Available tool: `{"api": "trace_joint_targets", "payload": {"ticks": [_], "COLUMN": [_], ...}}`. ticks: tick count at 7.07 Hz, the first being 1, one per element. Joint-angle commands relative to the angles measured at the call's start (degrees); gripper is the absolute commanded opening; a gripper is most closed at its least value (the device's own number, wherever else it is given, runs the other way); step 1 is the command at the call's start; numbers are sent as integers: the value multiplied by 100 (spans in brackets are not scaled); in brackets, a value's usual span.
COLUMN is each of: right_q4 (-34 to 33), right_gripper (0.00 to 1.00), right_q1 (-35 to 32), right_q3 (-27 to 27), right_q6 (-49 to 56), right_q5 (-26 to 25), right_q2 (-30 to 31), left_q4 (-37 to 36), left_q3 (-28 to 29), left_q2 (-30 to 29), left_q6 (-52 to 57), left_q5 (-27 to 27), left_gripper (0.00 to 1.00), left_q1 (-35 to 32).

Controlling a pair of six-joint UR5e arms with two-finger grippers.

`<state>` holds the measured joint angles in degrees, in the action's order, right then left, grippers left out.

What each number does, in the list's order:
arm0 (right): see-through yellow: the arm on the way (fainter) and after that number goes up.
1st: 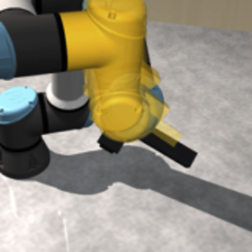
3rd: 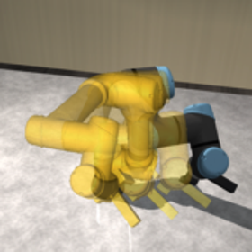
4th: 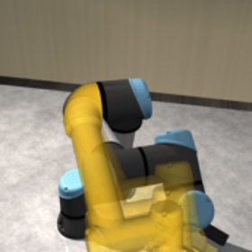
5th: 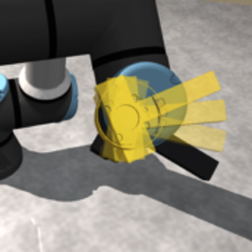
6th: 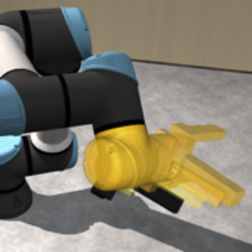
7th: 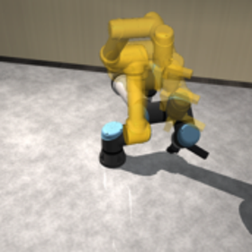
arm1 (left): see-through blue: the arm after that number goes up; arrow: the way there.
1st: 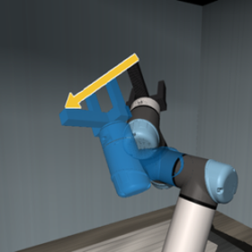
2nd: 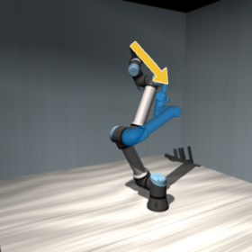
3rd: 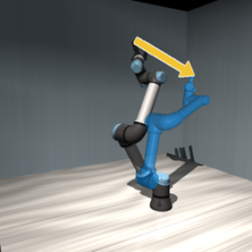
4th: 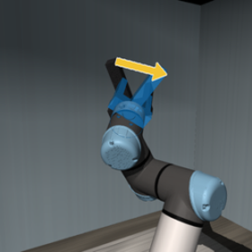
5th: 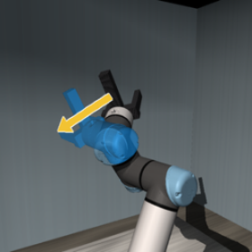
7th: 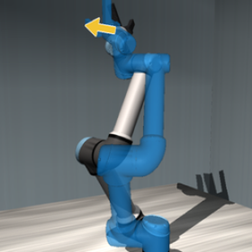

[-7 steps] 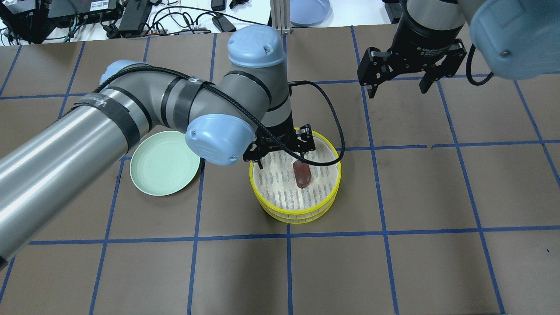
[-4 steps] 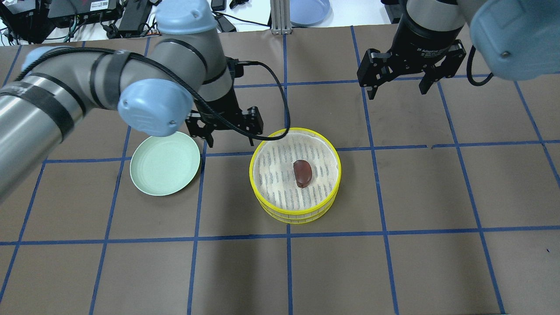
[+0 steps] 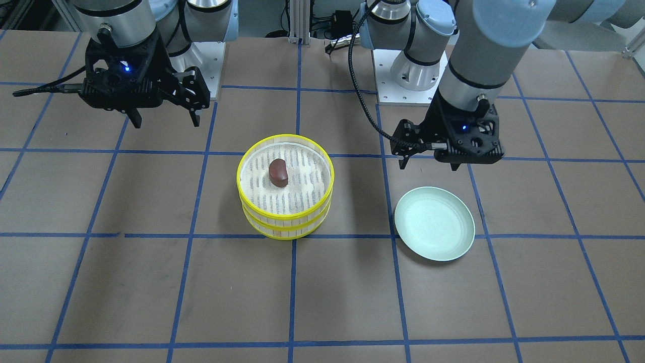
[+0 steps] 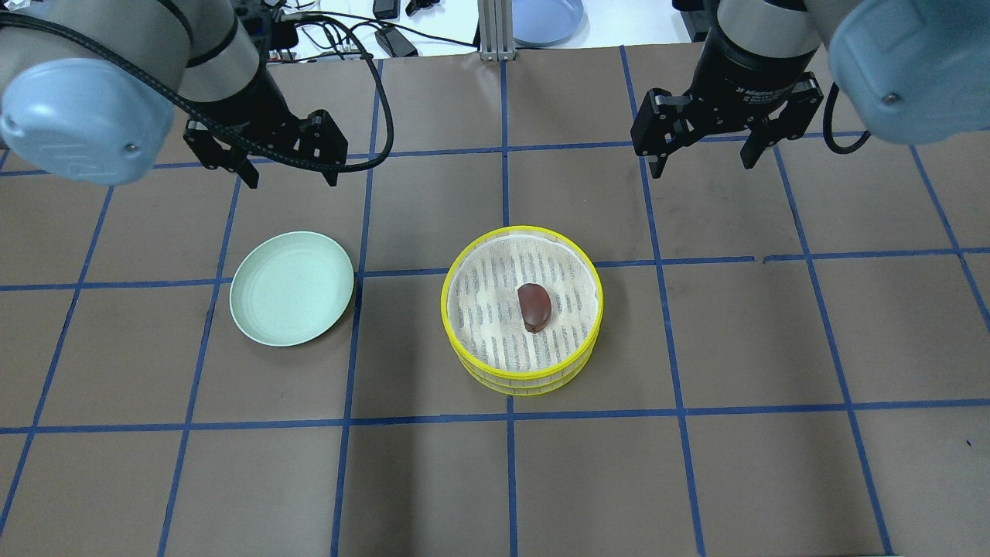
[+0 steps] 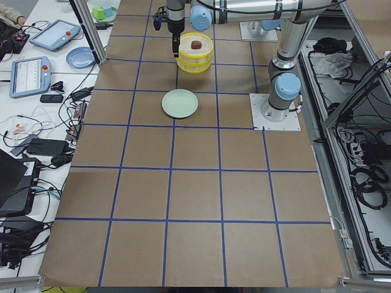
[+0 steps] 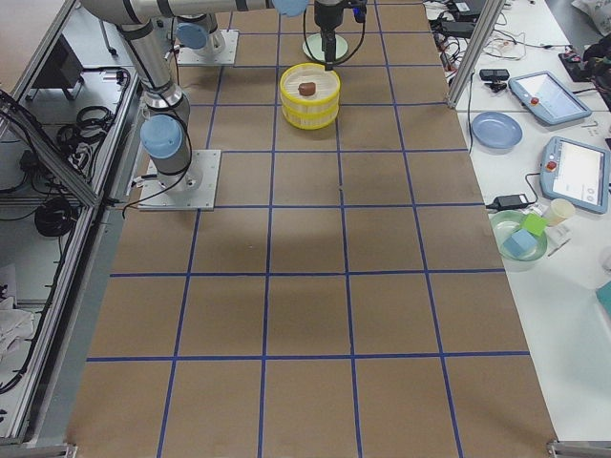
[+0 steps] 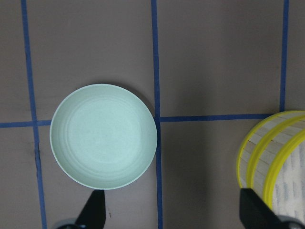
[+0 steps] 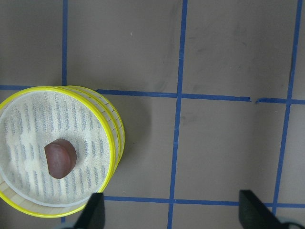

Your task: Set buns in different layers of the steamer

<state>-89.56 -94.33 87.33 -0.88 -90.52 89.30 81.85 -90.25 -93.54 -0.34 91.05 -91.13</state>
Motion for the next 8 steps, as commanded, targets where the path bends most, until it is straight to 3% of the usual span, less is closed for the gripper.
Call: {"api": "trace_joint_targets", "payload": {"ticks": [1,4,8], "right_q4": [0,9,9], "right_gripper": [100,100,100], "right_q1": [-7,-7,-7], "right_q3": [3,12,12], "right_q6": [0,0,-9], "right_q5": [0,0,8], "right_q2": [0,0,0], "left_q4": [32,208,446], "left_q3": [139,78,86], "left_q2": [414,451,477], "left_q6": [16,25,121], "left_q5": [88,-183,-149], "left_gripper": [100,100,100], "left_q1": [26,113,113]}}
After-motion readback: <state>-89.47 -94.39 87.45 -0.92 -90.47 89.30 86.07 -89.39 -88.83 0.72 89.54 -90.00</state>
